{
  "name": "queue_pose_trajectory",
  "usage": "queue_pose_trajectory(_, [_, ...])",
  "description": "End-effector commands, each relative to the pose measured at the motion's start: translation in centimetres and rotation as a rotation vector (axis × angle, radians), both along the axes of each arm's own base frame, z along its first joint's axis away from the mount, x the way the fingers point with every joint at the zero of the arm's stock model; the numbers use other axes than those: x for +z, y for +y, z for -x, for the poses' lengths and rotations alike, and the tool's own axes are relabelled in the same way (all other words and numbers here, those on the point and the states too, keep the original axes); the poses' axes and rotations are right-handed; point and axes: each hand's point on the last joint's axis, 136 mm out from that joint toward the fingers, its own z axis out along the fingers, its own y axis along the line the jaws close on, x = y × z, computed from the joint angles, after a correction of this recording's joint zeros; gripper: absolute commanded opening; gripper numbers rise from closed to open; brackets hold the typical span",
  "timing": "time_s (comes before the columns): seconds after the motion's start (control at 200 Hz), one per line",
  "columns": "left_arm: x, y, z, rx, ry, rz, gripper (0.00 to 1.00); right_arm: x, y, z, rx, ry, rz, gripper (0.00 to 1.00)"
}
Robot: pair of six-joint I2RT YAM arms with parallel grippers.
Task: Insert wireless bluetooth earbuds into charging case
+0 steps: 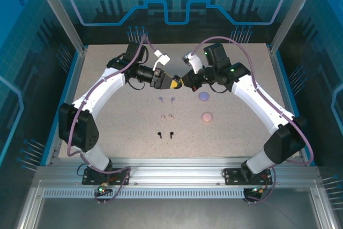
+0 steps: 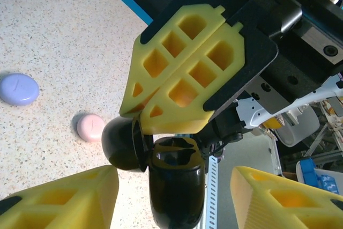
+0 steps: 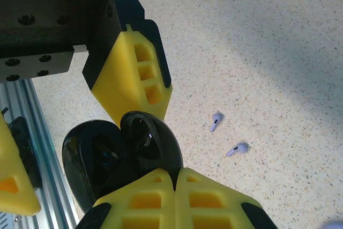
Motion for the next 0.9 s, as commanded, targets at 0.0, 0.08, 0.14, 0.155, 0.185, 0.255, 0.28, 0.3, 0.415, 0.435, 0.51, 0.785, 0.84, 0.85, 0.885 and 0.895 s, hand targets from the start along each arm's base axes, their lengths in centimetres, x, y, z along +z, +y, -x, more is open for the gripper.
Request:
queue_pose_trajectory(0.0, [0.92,-0.06,0.19,-0.028,-0.005,0.029,0.57,0.45,0.50,0.20,0.022,-0.011,0.009,0.00])
queue_pose_trajectory(0.08, [0.89,-0.08,0.24,-0.031,-0.003,0.031,0.55,0.38,0.55,0.20,0.022,-0.009,0.009,0.00])
queue_pose_trajectory(0.14, [0.85,-0.12,0.25,-0.033,0.000,0.031,0.54,0.38,0.56,0.19,0.022,-0.009,0.009,0.00])
queue_pose_trajectory(0.155, [0.84,-0.14,0.27,-0.033,0.001,0.031,0.54,0.44,0.58,0.16,0.022,-0.011,0.007,0.00])
queue_pose_trajectory(0.185, [0.86,-0.15,0.27,-0.033,0.000,0.032,0.54,0.42,0.58,0.15,0.021,-0.012,0.008,0.00])
queue_pose_trajectory(0.255, [0.79,-0.24,0.30,-0.036,0.000,0.031,0.52,0.44,0.62,0.16,0.021,-0.011,0.006,0.00])
queue_pose_trajectory(0.28, [0.75,-0.26,0.30,-0.036,0.001,0.030,0.51,0.46,0.61,0.12,0.020,-0.012,0.005,0.00])
queue_pose_trajectory(0.3, [0.73,-0.32,0.31,-0.038,0.002,0.031,0.51,0.51,0.65,0.15,0.020,-0.012,0.004,0.00])
queue_pose_trajectory(0.415, [0.54,-0.58,0.46,-0.046,0.008,0.028,0.49,0.58,0.78,0.07,0.020,-0.011,-0.004,0.00])
queue_pose_trajectory(0.435, [0.49,-0.66,0.53,-0.050,0.010,0.027,0.48,0.59,0.80,0.05,0.019,-0.012,-0.005,0.00])
queue_pose_trajectory(0.51, [0.37,-0.79,0.60,-0.055,0.012,0.025,0.46,0.59,0.79,-0.01,0.017,-0.011,-0.007,0.00])
queue_pose_trajectory(0.785, [0.26,-0.93,0.68,-0.059,0.011,0.020,0.37,0.54,0.87,-0.01,0.017,-0.010,-0.011,0.00])
queue_pose_trajectory(0.84, [0.26,-0.94,0.62,-0.058,0.007,0.020,0.35,0.55,0.86,-0.03,0.017,-0.011,-0.011,0.00])
queue_pose_trajectory(0.85, [0.28,-0.93,0.63,-0.058,0.006,0.020,0.34,0.57,0.87,-0.02,0.017,-0.010,-0.011,0.00])
queue_pose_trajectory(0.885, [0.24,-0.93,0.62,-0.058,0.006,0.020,0.31,0.60,0.84,0.00,0.017,-0.011,-0.012,0.00])
queue_pose_trajectory(0.895, [0.22,-0.93,0.61,-0.057,0.007,0.018,0.30,0.60,0.83,-0.01,0.016,-0.011,-0.012,0.00])
